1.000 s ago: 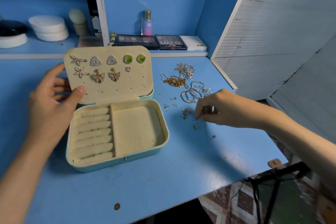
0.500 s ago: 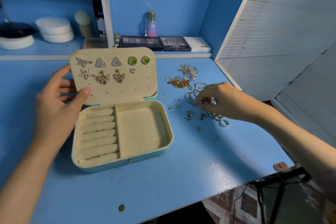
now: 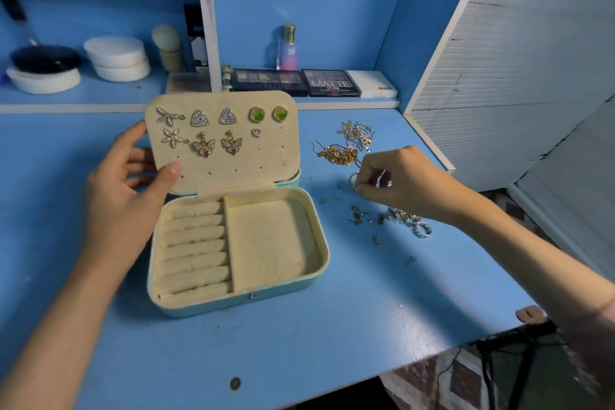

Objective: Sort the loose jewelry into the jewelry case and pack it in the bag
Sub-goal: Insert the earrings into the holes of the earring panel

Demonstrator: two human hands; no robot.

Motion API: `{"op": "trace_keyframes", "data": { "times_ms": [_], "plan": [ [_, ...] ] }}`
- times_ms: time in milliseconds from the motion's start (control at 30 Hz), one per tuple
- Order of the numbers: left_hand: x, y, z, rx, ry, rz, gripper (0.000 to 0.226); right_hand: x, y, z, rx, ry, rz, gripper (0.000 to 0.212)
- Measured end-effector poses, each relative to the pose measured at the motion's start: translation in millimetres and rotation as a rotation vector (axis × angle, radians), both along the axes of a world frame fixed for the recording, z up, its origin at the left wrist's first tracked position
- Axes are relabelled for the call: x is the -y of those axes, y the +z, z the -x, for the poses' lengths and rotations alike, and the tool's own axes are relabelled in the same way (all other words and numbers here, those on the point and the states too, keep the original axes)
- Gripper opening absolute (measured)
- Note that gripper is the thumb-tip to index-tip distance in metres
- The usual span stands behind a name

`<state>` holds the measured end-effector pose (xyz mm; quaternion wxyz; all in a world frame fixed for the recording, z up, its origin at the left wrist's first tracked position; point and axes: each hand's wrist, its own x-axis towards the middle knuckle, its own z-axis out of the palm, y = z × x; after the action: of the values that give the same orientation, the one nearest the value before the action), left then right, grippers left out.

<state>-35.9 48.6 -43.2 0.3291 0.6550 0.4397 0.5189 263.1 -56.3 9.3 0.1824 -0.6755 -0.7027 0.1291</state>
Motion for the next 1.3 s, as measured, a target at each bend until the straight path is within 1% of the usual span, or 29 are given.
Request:
{"op": "trace_keyframes", "data": {
  "times_ms": [67, 200, 333, 433, 567, 633, 733, 800, 900, 1033, 1133, 1300],
  "plan": [
    [0.6, 0.2, -1.0, 0.014, 0.006, -0.001, 0.061, -4.2, 3.2, 7.2, -0.071, -0.012, -0.043, 0.012],
    [1.7, 0.2, -2.2, 0.034, 0.009, 0.015, 0.056, -14.8, 8.4, 25.5, -0.226, -0.011, -0.105, 0.008],
    [4.2, 2.0, -3.1, 0.054, 0.012, 0.009, 0.057, -27.4, 12.0, 40.9, -0.397, 0.015, -0.095, 0.018],
    [4.2, 1.7, -3.2, 0.05, 0.016, 0.007, 0.06, -34.7, 14.1, 53.4, -0.569, 0.012, -0.119, 0.016],
    [3.8, 1.0, -2.8, 0.053, 0.019, 0.011, 0.059, -44.6, 10.5, 66.1, -0.775, -0.063, -0.155, 0.01],
    [3.7, 0.4, -2.6, 0.054, 0.017, 0.011, 0.057, -47.9, 7.7, 70.8, -0.909, -0.08, -0.161, 0.009],
    [2.7, -0.8, -1.9, 0.052, 0.023, 0.021, 0.055, -50.7, 2.8, 76.7, -1.083, -0.042, -0.162, 0.013],
    [2.9, -1.1, -1.6, 0.05, 0.026, 0.026, 0.054, -51.7, -1.5, 79.6, -1.1, -0.021, -0.179, 0.017],
    [2.8, -2.1, -0.5, 0.034, 0.026, 0.028, 0.053, -51.7, -5.9, 83.8, -1.068, -0.031, -0.215, 0.019],
    [2.1, -2.3, -0.4, 0.042, 0.025, 0.015, 0.05, -50.1, -6.9, 86.7, -1.09, -0.016, -0.226, 0.01],
    [2.1, -2.0, -1.1, 0.056, 0.019, 0.018, 0.048, -48.5, -6.4, 88.2, -1.096, -0.001, -0.222, 0.009],
    [1.5, -4.1, 0.6, 0.02, 0.02, 0.009, 0.055, -47.2, -10.6, 87.2, -1.068, -0.003, -0.245, 0.017]
  ]
}}
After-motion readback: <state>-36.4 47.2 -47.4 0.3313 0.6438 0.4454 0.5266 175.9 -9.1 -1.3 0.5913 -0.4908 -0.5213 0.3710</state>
